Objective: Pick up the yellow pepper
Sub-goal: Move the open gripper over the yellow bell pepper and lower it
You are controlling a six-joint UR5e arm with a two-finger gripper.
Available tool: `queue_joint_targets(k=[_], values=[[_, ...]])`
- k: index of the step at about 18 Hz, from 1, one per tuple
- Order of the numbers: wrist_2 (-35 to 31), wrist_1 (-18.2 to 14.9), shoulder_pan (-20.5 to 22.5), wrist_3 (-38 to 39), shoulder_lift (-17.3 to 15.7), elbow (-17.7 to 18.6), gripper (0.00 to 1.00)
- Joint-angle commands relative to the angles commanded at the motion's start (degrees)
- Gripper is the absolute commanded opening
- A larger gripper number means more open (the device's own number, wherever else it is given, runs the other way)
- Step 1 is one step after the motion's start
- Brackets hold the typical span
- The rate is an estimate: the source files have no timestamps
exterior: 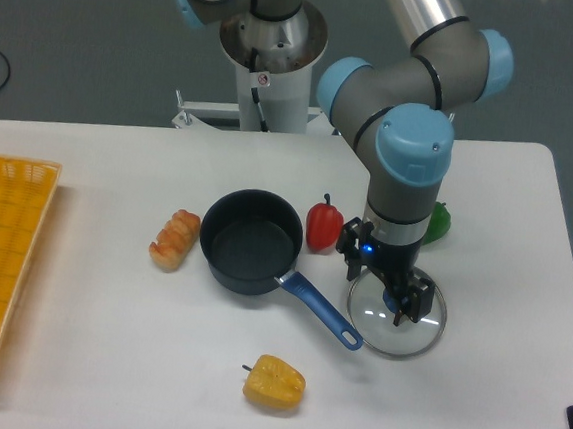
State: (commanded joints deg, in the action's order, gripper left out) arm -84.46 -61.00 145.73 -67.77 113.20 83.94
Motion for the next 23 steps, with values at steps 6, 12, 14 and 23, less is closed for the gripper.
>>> queue_joint_targets(k=[6,12,14,23], values=[[-3.67,3.69,-4.56,9.50,3.07,0.53,1.00],[-7.56,7.73,-7.56,8.53,6.15,0.44,1.00],[-8.43,7.74,-7.74,7.75,5.89,0.26,1.00],[-10.55,7.74,-9.41,-8.67,6.94,-0.52,1.00]])
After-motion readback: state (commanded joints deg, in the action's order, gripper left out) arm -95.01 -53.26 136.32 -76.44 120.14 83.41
